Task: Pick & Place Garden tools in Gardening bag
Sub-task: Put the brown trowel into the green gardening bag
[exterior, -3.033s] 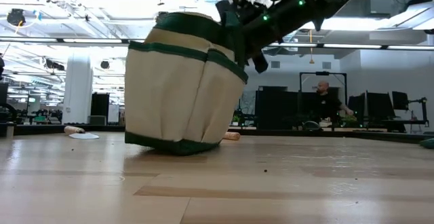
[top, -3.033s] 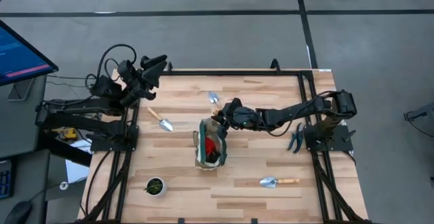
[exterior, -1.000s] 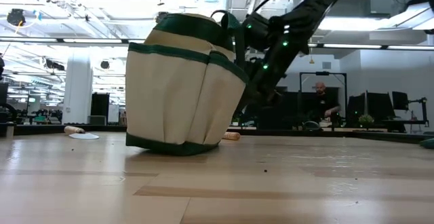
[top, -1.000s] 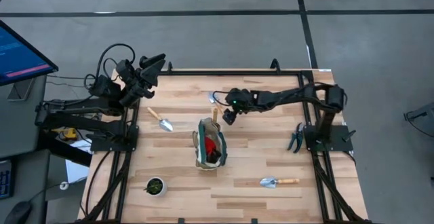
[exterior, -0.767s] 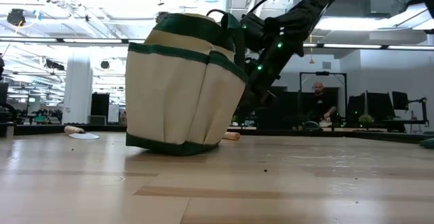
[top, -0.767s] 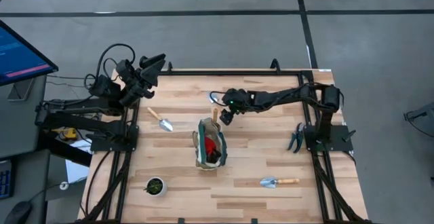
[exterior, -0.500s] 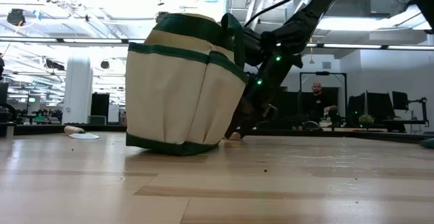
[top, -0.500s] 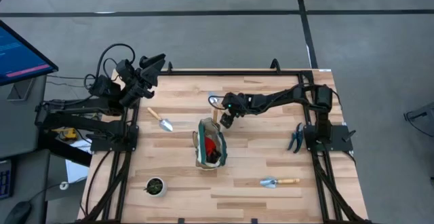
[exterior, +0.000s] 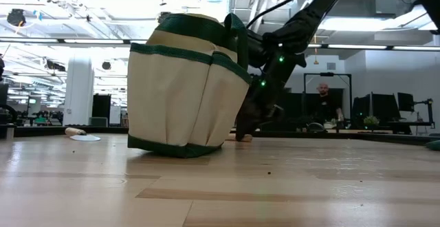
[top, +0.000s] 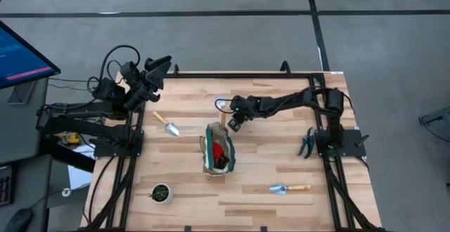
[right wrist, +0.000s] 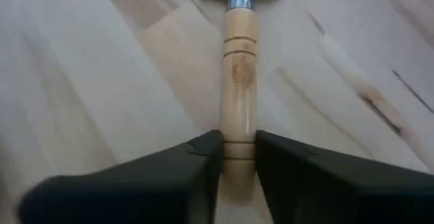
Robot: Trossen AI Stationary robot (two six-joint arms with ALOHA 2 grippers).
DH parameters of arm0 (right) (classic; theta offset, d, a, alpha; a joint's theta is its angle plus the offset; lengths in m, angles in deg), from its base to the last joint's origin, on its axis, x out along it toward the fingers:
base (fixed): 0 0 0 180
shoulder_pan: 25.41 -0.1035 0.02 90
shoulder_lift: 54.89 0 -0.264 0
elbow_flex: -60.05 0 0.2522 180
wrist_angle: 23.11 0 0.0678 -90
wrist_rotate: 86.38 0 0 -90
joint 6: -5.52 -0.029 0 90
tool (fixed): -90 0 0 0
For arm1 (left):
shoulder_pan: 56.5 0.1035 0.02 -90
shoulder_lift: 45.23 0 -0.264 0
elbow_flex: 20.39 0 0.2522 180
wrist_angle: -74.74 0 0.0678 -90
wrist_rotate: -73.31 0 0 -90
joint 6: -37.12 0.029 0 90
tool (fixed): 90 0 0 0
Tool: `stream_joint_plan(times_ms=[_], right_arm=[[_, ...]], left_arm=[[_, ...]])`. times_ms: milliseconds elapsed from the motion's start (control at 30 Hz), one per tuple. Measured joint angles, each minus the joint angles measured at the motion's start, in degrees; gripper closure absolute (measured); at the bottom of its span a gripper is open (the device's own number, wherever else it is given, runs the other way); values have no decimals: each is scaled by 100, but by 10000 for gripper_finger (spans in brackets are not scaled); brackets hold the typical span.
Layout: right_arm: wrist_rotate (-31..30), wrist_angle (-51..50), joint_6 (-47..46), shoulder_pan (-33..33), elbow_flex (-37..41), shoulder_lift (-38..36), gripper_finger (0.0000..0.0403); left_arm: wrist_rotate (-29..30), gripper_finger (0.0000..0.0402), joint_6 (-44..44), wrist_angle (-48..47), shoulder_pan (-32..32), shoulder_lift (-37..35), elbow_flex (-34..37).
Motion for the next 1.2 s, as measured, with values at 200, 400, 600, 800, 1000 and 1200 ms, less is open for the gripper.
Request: stream_joint_plan(times_ms=[200,400,600,800,1000,1200], right_arm=[[281,-343,73,-8,-9,-87,351],[496,-1390,109,22,105,-711,351],[425,-2302,299,258,59,-1659,351],[410,-3155,472,350,57,-2593,351],[452,-3921,446,212,48,-3586,351],[527,-4585,150,-116,45,-4234,351]], left_arm=[[0,238,0,0,0,2,-1],[-3,238,0,3,0,0,-1],[-340,238,-1,-88,0,0,-4],[-587,238,-1,-917,0,0,-6],[-659,238,-1,-2281,0,112,-6],[-1352,211,-69,-2401,0,572,-8]])
